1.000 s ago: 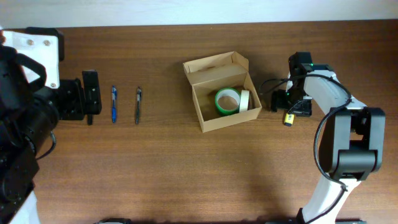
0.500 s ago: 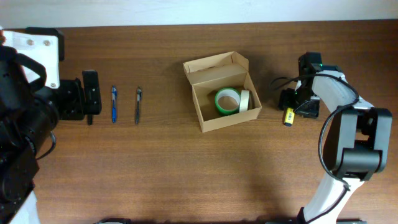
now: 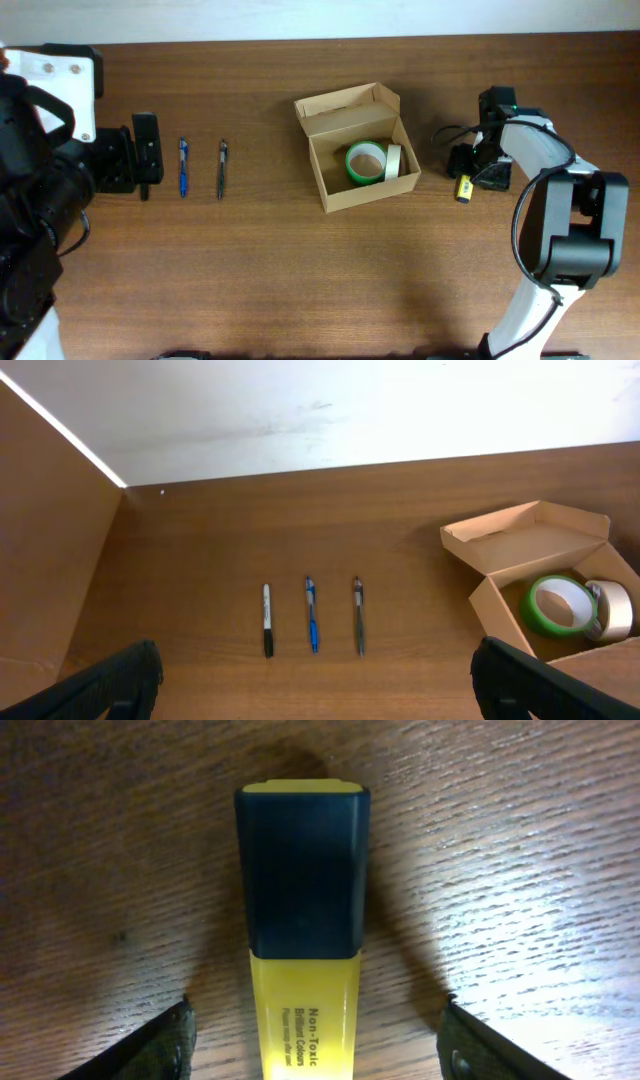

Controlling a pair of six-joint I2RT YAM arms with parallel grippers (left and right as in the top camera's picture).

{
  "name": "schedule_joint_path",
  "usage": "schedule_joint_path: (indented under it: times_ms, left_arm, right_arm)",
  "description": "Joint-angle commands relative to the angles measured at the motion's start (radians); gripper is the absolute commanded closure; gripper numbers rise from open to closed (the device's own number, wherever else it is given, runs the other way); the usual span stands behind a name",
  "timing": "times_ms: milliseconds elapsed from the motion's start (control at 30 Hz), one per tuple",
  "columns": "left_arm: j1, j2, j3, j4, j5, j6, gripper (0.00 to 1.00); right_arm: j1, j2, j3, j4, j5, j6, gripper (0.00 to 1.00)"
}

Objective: Pack container
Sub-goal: 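Align the right gripper over the yellow highlighter and grasp it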

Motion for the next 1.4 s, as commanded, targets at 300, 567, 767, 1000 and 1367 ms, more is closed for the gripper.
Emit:
schedule_joint_path:
  times_ms: [300, 567, 767, 1000, 1367]
  left_arm:
    - [-0.003, 0.003, 0.0, -0.004, 0.012, 0.016, 0.01]
    - [-0.003, 0.003, 0.0, -0.004, 0.012, 0.016, 0.01]
    - [-0.003, 0.003, 0.0, -0.003, 0.011, 0.016, 0.0]
    - [-0.003, 0.003, 0.0, -0.003, 0.011, 0.016, 0.01]
    - [-0.003, 0.003, 0.0, 0.001, 0.008, 0.017, 0.0]
  right_arm:
    - [-0.001, 0.015, -0.026, 0.004, 0.008, 0.008, 0.4]
    - [-0.001, 0.015, -0.026, 0.0, 0.008, 0.008, 0.57]
    - [-0.001, 0.015, -0.026, 0.0, 0.008, 0.009, 0.72]
    - [-0.001, 0.015, -0.026, 0.0, 0.008, 0.009, 0.89]
    - [-0.001, -0.022, -0.022, -0.035, 0.008, 0.008, 0.96]
